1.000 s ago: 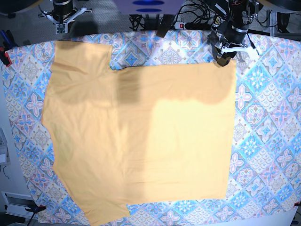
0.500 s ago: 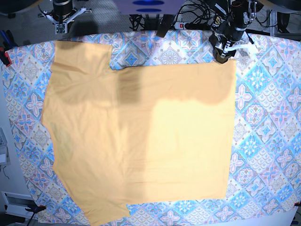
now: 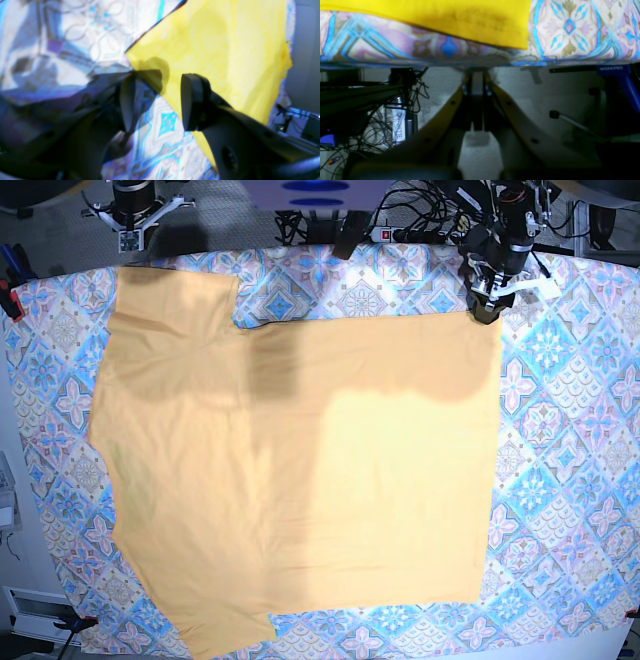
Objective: Fold the T-shirt properly
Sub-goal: 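Move the left gripper down to the shirt's shoulder corner and grasp it, then move the right gripper to the other shoulder corner and grasp it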
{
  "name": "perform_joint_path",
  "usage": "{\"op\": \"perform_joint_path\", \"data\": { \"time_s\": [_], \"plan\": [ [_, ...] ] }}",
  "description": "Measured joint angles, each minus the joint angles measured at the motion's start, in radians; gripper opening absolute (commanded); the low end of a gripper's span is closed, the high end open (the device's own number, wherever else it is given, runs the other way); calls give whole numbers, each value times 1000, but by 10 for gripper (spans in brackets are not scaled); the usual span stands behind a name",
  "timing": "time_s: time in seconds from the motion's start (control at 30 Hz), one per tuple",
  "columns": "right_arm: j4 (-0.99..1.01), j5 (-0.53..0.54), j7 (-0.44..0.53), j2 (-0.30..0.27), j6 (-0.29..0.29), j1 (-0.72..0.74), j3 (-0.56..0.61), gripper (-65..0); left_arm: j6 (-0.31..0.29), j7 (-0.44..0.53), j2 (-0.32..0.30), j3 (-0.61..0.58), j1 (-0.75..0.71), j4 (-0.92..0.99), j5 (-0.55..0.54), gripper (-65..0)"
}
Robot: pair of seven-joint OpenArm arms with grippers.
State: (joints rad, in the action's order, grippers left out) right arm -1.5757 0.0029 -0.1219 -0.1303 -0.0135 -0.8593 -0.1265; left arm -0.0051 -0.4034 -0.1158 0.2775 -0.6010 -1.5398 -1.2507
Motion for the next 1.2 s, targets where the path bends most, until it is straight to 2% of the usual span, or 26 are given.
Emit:
{"op": "perform_joint_path", "data": {
  "time_s": [0.2,0.43,0.5,0.67,0.97,1.07,1.2],
  "plan": [
    [0,0,-1,0,0,0,0,-650,-27,16,-1,4,55,72,-8,-358],
    [1,0,-2,0,0,0,0,-650,-28,19,0,5,63,77,-8,-366],
    [3,0,-2,0,0,1,0,-650,-26,19,0,5,63,77,-7,-413],
    [6,0,2,0,0,29,0,-650,-6,23,0,3,64,85,-3,-650],
    [3,0,-29,0,0,24,0,-645,-8,-24,-1,1,66,86,-3,-650],
    [3,0,-117,0,0,35,0,-604,-8,-23,0,1,66,86,-4,-650],
    [3,0,-114,-23,-2,53,0,-566,-8,-24,0,1,66,86,-4,-650]
  ]
}}
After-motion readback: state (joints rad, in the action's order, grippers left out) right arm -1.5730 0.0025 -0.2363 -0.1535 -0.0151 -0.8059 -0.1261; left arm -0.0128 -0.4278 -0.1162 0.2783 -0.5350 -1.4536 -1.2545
